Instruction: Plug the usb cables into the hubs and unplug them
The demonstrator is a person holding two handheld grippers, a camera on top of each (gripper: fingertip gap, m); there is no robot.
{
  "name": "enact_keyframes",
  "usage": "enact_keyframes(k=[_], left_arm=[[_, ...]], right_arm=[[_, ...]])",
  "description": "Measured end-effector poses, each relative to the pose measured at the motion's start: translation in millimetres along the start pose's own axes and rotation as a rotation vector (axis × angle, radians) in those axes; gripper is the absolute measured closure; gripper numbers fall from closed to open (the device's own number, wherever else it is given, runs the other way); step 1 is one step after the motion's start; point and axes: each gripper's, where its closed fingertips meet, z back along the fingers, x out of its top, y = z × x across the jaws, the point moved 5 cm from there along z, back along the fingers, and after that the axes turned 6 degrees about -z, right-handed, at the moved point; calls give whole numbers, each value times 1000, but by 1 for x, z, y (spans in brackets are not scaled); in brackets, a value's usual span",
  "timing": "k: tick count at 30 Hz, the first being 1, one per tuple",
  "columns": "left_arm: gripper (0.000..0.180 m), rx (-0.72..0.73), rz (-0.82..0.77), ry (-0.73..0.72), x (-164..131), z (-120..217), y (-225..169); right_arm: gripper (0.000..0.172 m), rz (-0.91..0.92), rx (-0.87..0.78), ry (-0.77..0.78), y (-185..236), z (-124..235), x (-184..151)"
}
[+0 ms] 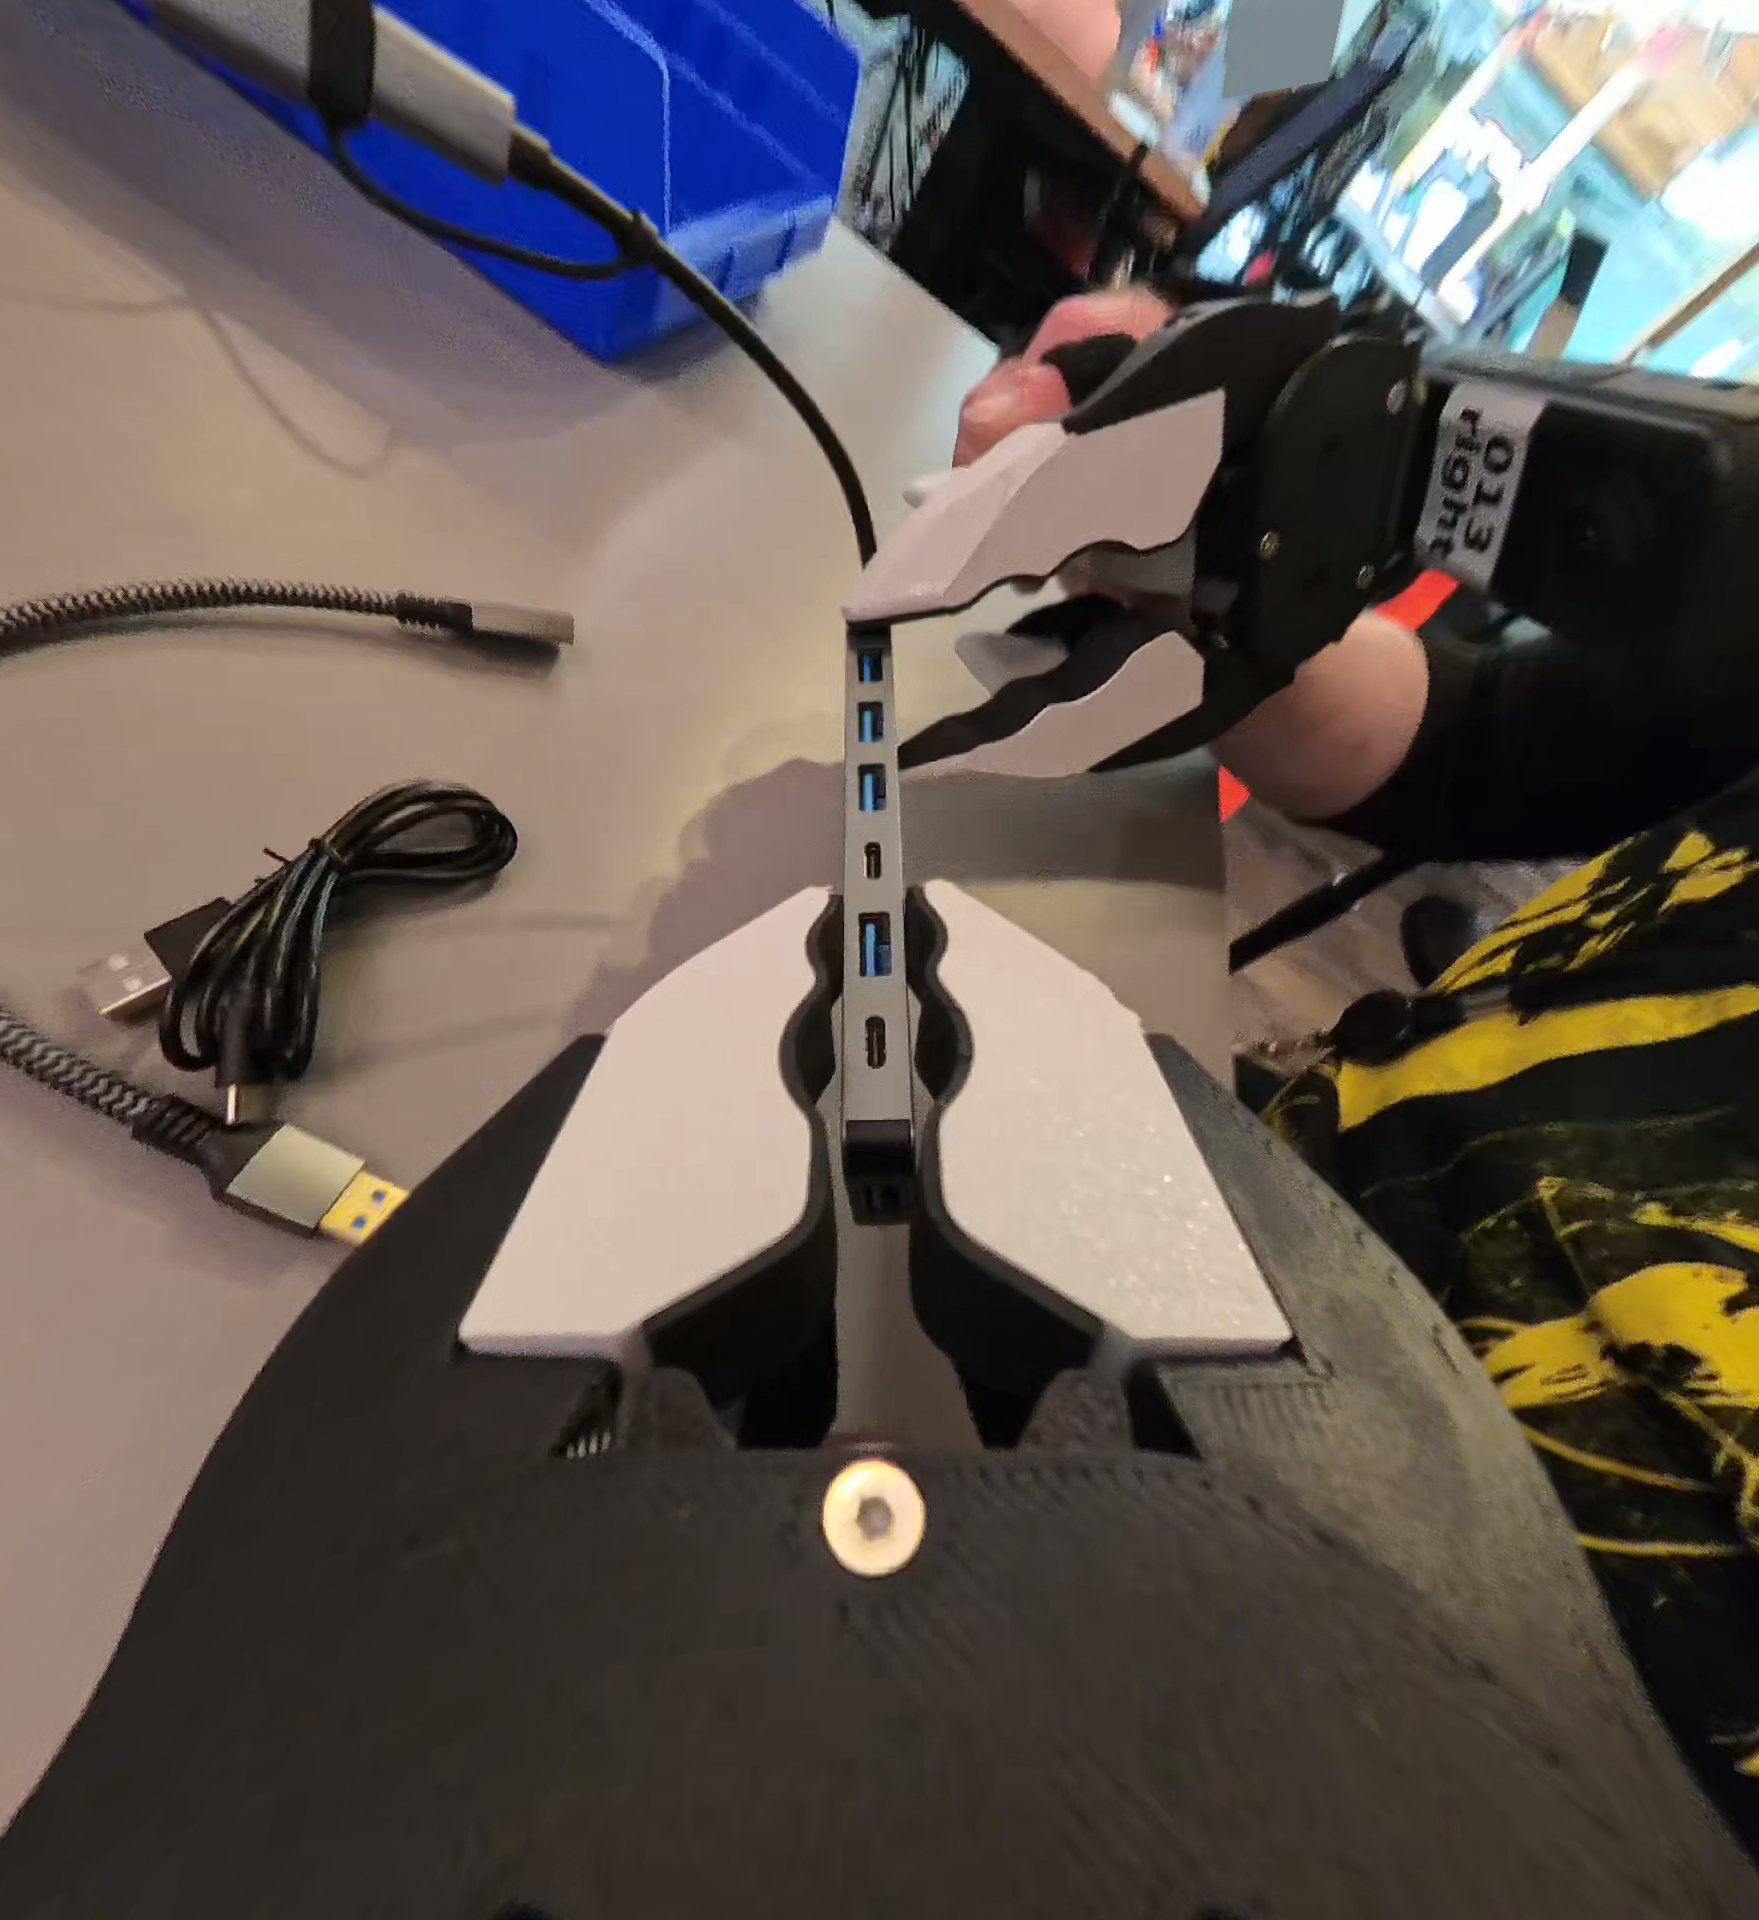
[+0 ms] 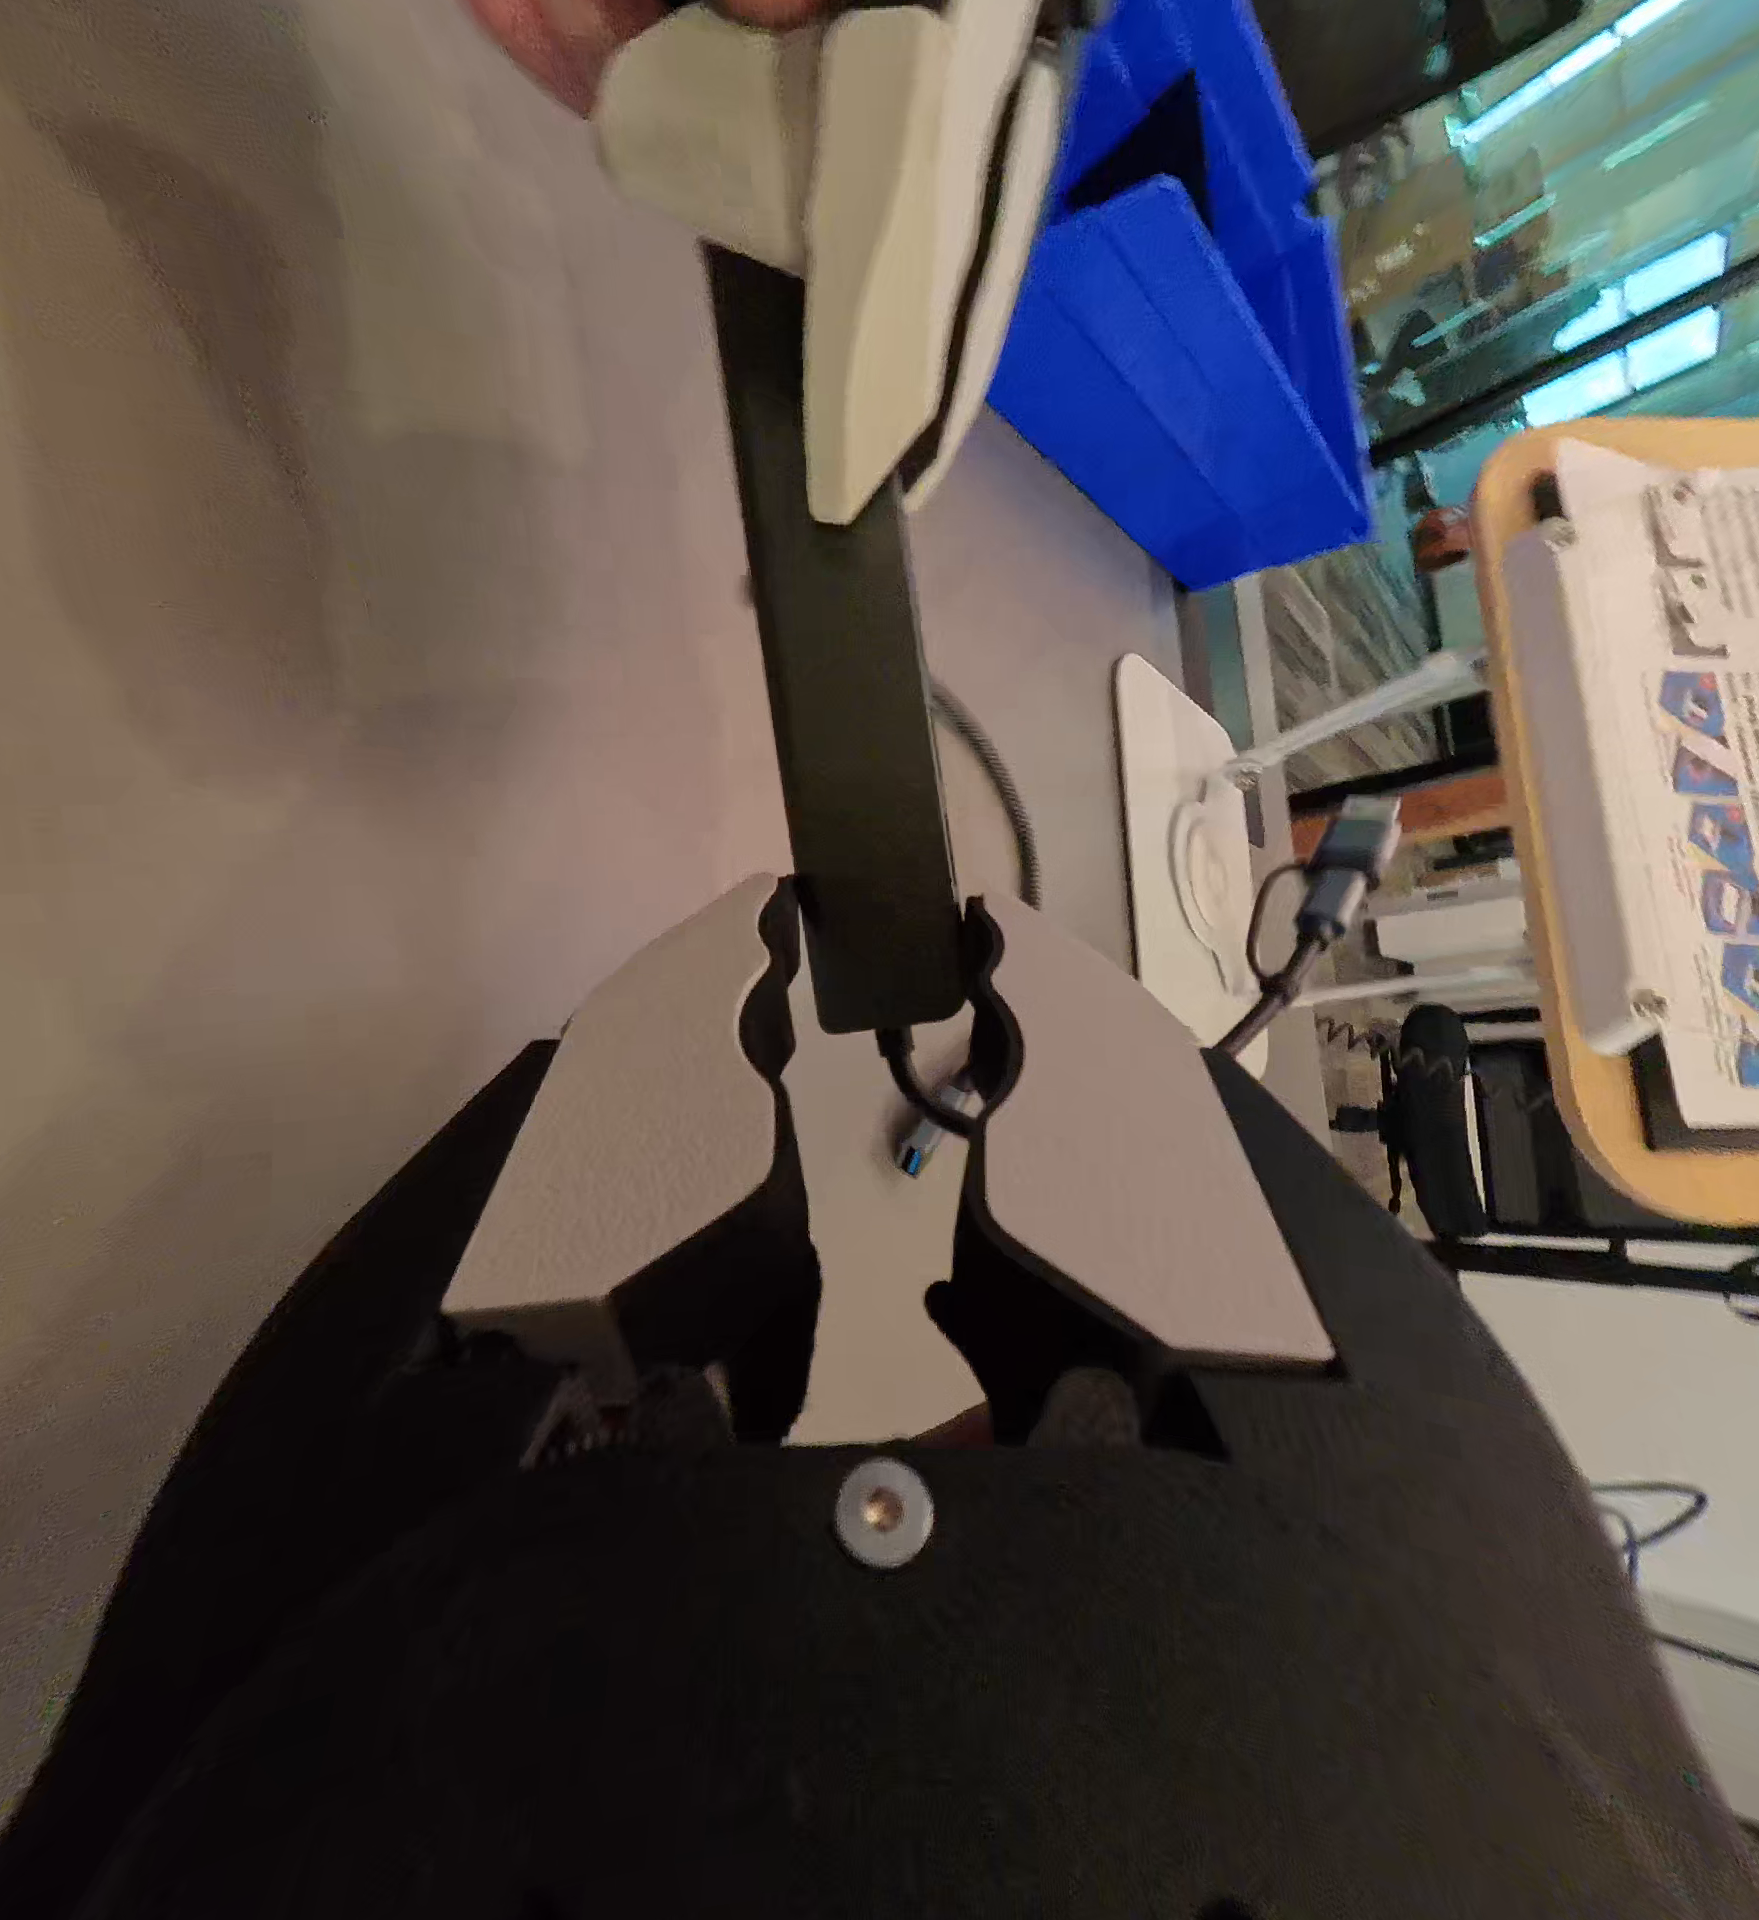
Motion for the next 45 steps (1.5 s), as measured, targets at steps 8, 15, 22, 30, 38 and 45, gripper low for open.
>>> enact_keyframes(k=[8, 15, 22, 30, 38, 45], left_arm=[[170, -102, 86, -405, 35, 6, -9], [170, -162, 52, -541, 49, -28, -35], [169, -102, 72, -568, 42, -61, -47], [158, -134, -88, -265, 39, -98, -59], [169, -65, -49, -389, 48, -98, -49], [169, -102, -49, -375, 42, -114, -53]], right_arm=[[123, -789, 91, -476, -38, 50, 4], [106, -1432, 436, -944, -53, 42, -2], [164, -1438, 491, -1169, -74, 51, 3], [163, -1370, 638, -1075, -70, 52, 4], [139, -1335, 668, -896, -74, 58, -1], [140, -1321, 718, -906, -60, 49, 6]])
